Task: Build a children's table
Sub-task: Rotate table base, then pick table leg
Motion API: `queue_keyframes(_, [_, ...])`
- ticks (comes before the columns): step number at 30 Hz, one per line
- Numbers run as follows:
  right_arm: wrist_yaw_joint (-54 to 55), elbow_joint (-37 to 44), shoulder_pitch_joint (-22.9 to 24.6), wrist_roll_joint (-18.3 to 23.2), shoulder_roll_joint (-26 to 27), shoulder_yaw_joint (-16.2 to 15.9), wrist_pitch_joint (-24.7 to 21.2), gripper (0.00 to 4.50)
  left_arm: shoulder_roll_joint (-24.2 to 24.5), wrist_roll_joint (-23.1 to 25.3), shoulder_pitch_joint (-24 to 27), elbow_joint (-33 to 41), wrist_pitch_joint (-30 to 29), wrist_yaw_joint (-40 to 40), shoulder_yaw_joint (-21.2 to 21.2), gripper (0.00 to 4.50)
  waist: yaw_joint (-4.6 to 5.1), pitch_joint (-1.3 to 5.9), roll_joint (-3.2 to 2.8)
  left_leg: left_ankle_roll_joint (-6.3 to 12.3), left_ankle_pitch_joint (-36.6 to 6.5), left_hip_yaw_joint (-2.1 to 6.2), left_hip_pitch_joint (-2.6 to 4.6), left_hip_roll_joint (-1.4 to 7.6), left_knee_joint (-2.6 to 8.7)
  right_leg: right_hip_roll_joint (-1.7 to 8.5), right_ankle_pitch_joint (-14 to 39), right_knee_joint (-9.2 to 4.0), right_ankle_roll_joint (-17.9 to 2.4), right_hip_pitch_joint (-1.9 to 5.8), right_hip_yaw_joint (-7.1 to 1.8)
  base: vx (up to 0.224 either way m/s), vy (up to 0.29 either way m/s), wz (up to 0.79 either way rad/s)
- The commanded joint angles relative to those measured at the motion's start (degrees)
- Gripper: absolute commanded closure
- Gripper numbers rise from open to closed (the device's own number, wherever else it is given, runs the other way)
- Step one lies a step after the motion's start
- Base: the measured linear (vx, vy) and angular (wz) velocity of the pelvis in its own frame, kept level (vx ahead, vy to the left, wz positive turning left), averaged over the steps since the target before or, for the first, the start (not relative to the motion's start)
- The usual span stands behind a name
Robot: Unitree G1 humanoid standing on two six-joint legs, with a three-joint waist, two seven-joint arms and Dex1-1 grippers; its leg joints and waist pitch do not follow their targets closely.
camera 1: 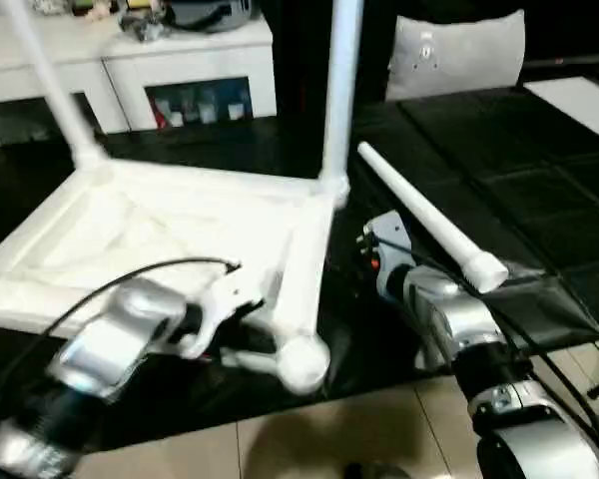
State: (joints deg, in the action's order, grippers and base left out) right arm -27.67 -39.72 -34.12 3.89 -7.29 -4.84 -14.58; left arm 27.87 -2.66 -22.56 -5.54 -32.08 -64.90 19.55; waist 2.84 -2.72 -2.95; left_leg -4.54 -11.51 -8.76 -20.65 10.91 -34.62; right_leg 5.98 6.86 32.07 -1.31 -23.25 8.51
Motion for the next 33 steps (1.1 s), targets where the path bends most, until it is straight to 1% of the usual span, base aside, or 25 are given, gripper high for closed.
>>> queue_keyframes(1, [-0.2, -0.1, -1.5, 0.0, 1.4, -0.8, 1.2, 0.00, -3.1, 0.8, -1.7, -3.0, 3.9, 4.1, 0.7, 4.43, -0.18, 3.67, 0.05, 3.02, -16.6, 0.50, -0.44, 1.26, 4.05, 2.61, 28.6, -4.27, -6.6, 3.53, -2.43, 0.000, 0.000, 0.00])
queue_keyframes(3, [0.7, 0.4, -1.5, -0.1, 0.7, -0.1, 1.6, 0.00, -6.4, 2.2, -3.0, -6.7, 6.2, 9.5, 0.5, 4.43, -0.17, 3.68, 0.13, 3.05, -17.3, 0.44, -0.17, 1.27, 4.00, 2.51, 29.0, -4.43, -6.5, 3.33, -2.38, 0.000, 0.000, 0.00])
queue_keyframes(4, [0.7, 0.4, -1.5, -0.1, 0.7, -0.1, 1.6, 0.00, -6.4, 2.2, -3.0, -6.7, 6.2, 9.5, 0.5, 4.43, -0.20, 3.75, 0.24, 2.97, -17.3, 0.46, -0.30, 1.23, 3.93, 2.57, 29.1, -4.36, -6.4, 3.46, -2.34, 0.000, 0.000, 0.00])
queue_keyframes(5, [1.1, 2.1, -1.2, 0.2, -0.8, 0.9, 1.1, 0.00, -8.5, 2.8, -3.9, -8.5, 7.4, 13.0, 0.2, 4.43, -0.37, 3.83, 0.31, 3.24, -17.0, 0.51, -0.41, 1.28, 3.87, 2.69, 28.9, -4.34, -6.4, 3.47, -2.31, 0.000, 0.000, 0.00])
queue_keyframes(9, [1.4, 3.7, -1.0, 0.3, -2.4, 2.1, 0.7, 0.00, -10.0, 2.7, -4.3, -9.3, 8.6, 14.0, -0.2, 4.43, -0.54, 3.86, 0.45, 3.92, -16.4, 0.40, -0.59, 1.23, 3.82, 2.70, 28.9, -4.48, -6.1, 3.48, -2.29, 0.000, 0.000, 0.00])
queue_keyframes(10, [2.4, 4.8, -1.1, 0.1, -4.0, 3.3, -0.4, 0.00, -11.3, 2.0, -4.1, -8.8, 9.9, 14.3, -0.9, 4.43, -0.60, 3.86, 0.54, 3.97, -16.5, 0.38, -0.56, 1.26, 3.79, 2.79, 29.4, -4.55, -6.0, 3.45, -2.25, 0.000, 0.000, 0.00])
queue_keyframes(12, [5.5, 5.1, -2.5, -0.6, -6.6, 5.3, -2.9, 0.00, -13.3, -0.3, -3.2, -6.7, 11.4, 13.9, -2.0, 4.43, -1.11, 3.91, 0.44, 4.16, -14.8, 0.34, -0.49, 1.36, 3.70, 2.76, 28.3, -4.55, -6.3, 3.36, -2.33, 0.000, 0.000, 0.00])
queue_keyframes(13, [5.5, 5.1, -2.5, -0.6, -6.6, 5.3, -2.9, 0.00, -13.3, -0.3, -3.2, -6.7, 11.4, 13.9, -2.0, 4.43, -1.35, 3.88, 0.24, 4.17, -14.6, 0.29, -0.42, 1.38, 3.71, 2.74, 28.3, -4.59, -6.4, 3.37, -2.32, 0.000, 0.000, 0.00])
queue_keyframes(14, [7.1, 4.4, -3.8, -1.5, -8.5, 6.0, -4.2, 0.00, -14.2, -1.7, -2.5, -5.6, 11.8, 14.0, -2.5, 4.43, -2.01, 4.11, 0.29, 4.01, -13.9, 0.18, -0.40, 1.42, 3.66, 2.72, 26.7, -4.25, -6.9, 3.38, -2.42, 0.000, 0.000, 0.00])
queue_keyframes(16, [7.4, 3.9, -4.3, -1.9, -9.3, 6.0, -4.5, 0.00, -14.3, -2.1, -2.3, -5.3, 11.7, 14.2, -2.8, 4.43, -2.07, 4.07, 0.41, 4.06, -13.9, 0.17, -0.57, 1.47, 3.77, 2.55, 25.6, -4.08, -7.2, 3.44, -2.41, 0.000, 0.000, 0.00])
queue_keyframes(17, [7.4, 3.9, -4.3, -1.9, -9.3, 6.0, -4.5, 0.00, -14.3, -2.1, -2.3, -5.3, 11.7, 14.2, -2.8, 4.28, -2.08, 4.02, 0.54, 4.19, -14.3, 0.14, -0.65, 1.38, 3.76, 2.57, 25.8, -4.06, -7.2, 3.52, -2.33, 0.000, 0.000, 0.00])
queue_keyframes(19, [7.4, 3.1, -5.4, -1.9, -10.6, 6.4, -5.9, 0.00, -13.7, -2.5, -1.9, -4.3, 11.3, 13.5, -2.6, 4.28, -2.00, 4.03, 0.48, 4.32, -14.9, 0.07, -0.54, 1.21, 3.60, 2.69, 27.5, -4.34, -6.6, 3.48, -2.19, 0.000, 0.000, 0.00])
queue_keyframes(20, [8.1, 0.2, -7.8, -3.5, -13.0, 5.9, -9.3, 0.00, -12.4, -3.2, -1.4, -2.5, 10.5, 12.4, -2.8, 4.13, -1.81, 3.99, 0.89, 4.27, -14.5, 0.18, -0.73, 1.22, 3.63, 2.61, 27.5, -4.21, -6.5, 3.62, -2.14, 0.000, 0.000, 0.00])
queue_keyframes(21, [8.1, 0.2, -7.8, -3.5, -13.0, 5.9, -9.3, 0.00, -12.4, -3.2, -1.4, -2.5, 10.5, 12.4, -2.8, 3.93, -1.76, 4.12, 0.78, 4.25, -14.0, 0.32, -0.86, 1.22, 3.63, 2.63, 27.1, -3.95, -6.9, 3.78, -2.13, 0.000, 0.000, 0.00])
queue_keyframes(22, [6.9, -3.5, -10.2, -4.8, -15.3, 4.7, -12.9, 0.00, -11.2, -3.9, -1.3, -0.8, 9.6, 11.3, -3.4, 3.93, -1.82, 3.90, 0.77, 4.34, -14.3, 0.02, -0.55, 1.17, 3.50, 2.57, 27.7, -4.39, -6.7, 3.36, -2.16, 0.000, 0.000, 0.00])
queue_keyframes(23, [6.0, -4.4, -10.8, -4.7, -15.9, 4.4, -14.1, 0.00, -10.9, -4.0, -1.3, -0.3, 9.5, 11.0, -3.7, 3.88, -1.63, 4.01, 0.72, 4.24, -14.1, 0.17, -0.88, 1.08, 3.47, 2.46, 27.3, -4.00, -7.3, 3.73, -2.06, 0.000, 0.000, 0.00])
queue_keyframes(24, [5.0, -6.2, -11.8, -4.8, -16.6, 3.9, -16.0, 0.00, -10.3, -4.0, -1.3, 0.1, 9.2, 10.7, -4.1, 3.80, -1.71, 3.95, 0.76, 4.33, -14.3, -0.01, -0.58, 1.04, 3.30, 2.44, 27.5, -4.14, -7.1, 3.42, -2.11, 0.000, 0.000, 0.00])
queue_keyframes(25, [5.0, -6.2, -11.8, -4.8, -16.6, 3.9, -16.0, 0.00, -10.3, -4.0, -1.3, 0.1, 9.2, 10.7, -4.1, 3.66, -1.59, 3.87, 0.67, 4.42, -14.6, 0.07, -0.83, 1.03, 3.35, 2.41, 27.8, -4.12, -7.0, 3.62, -1.95, 0.000, 0.000, 0.00])
queue_keyframes(27, [4.7, -7.2, -12.5, -5.0, -17.0, 3.6, -17.3, 0.00, -10.0, -4.1, -1.3, 0.4, 9.0, 10.6, -4.4, 3.66, -1.56, 3.89, 0.71, 4.29, -14.6, 0.06, -0.68, 1.08, 3.28, 2.47, 28.0, -4.17, -6.7, 3.48, -1.95, 0.000, 0.000, 0.00])
queue_keyframes(28, [4.7, -7.2, -12.5, -5.0, -17.0, 3.6, -17.3, 0.00, -10.0, -4.1, -1.3, 0.4, 9.0, 10.6, -4.4, 3.53, -1.56, 3.90, 0.74, 4.37, -14.6, 0.03, -0.70, 1.11, 3.28, 2.46, 28.1, -4.23, -6.6, 3.44, -1.92, 0.000, 0.000, 0.00])
queue_keyframes(29, [4.5, -9.6, -13.6, -5.4, -17.5, 3.4, -17.7, 0.00, -9.1, -4.0, -1.1, 1.0, 8.6, 10.0, -4.1, 3.44, -1.63, 4.00, 1.13, 4.39, -14.5, 0.05, -0.62, 1.19, 3.23, 2.58, 28.4, -4.08, -6.8, 3.37, -1.92, 0.000, 0.000, 0.00])
queue_keyframes(30, [4.8, -12.0, -14.6, -5.9, -17.9, 3.5, -17.5, 0.00, -8.3, -4.0, -0.9, 1.7, 8.2, 9.5, -3.8, 3.35, -1.62, 3.97, 1.26, 4.39, -14.4, 0.04, -0.66, 1.23, 3.25, 2.62, 28.5, -4.13, -6.9, 3.38, -1.94, 0.000, 0.000, 0.00])
queue_keyframes(31, [4.8, -12.0, -14.6, -5.9, -17.9, 3.5, -17.5, 0.00, -8.3, -4.0, -0.9, 1.7, 8.2, 9.5, -3.8, 3.35, -1.71, 3.94, 0.99, 4.33, -14.3, 0.05, -0.56, 1.32, 3.28, 2.56, 27.9, -4.05, -7.4, 3.28, -2.03, 0.000, 0.000, 0.00])
queue_keyframes(32, [4.9, -14.2, -15.6, -6.2, -18.3, 3.6, -17.4, 0.00, -7.6, -4.2, -0.6, 2.4, 7.7, 9.0, -3.4, 3.15, -1.68, 3.95, 0.96, 4.09, -14.4, 0.12, -0.57, 1.40, 3.29, 2.61, 27.4, -3.70, -7.8, 3.28, -2.07, 0.000, 0.000, 0.00])
queue_keyframes(33, [4.9, -14.2, -15.6, -6.2, -18.3, 3.6, -17.4, 0.00, -7.6, -4.2, -0.6, 2.4, 7.7, 9.0, -3.4, 3.15, -1.72, 3.88, 0.93, 4.18, -14.4, 0.05, -0.61, 1.37, 3.35, 2.53, 27.3, -3.87, -7.7, 3.32, -2.06, 0.000, 0.000, 0.00])
